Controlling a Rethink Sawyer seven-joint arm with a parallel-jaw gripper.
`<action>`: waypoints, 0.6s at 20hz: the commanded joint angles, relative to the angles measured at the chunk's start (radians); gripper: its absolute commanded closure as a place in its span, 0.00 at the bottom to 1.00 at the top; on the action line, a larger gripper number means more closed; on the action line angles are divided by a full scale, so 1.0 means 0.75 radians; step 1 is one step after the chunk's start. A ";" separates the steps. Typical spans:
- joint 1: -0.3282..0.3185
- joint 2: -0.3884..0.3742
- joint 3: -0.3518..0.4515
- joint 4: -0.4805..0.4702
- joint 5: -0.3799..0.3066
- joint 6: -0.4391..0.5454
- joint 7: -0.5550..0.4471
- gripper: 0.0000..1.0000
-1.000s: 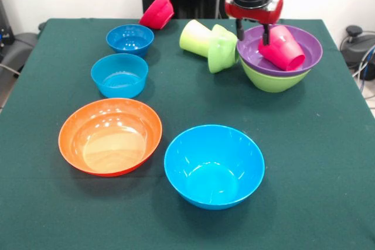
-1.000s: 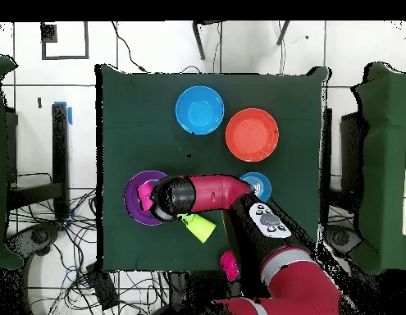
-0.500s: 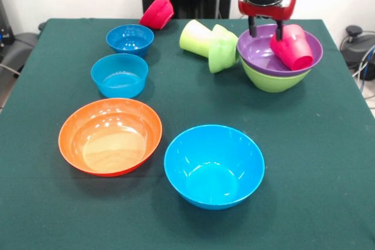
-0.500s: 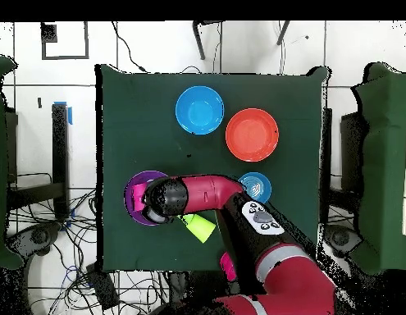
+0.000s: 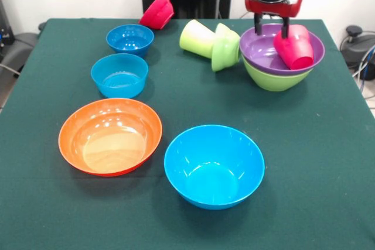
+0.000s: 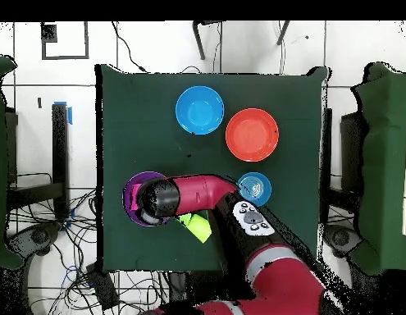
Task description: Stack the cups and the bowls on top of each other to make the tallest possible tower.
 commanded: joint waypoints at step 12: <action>0.352 -0.144 -0.459 0.021 0.167 -0.118 0.468 0.00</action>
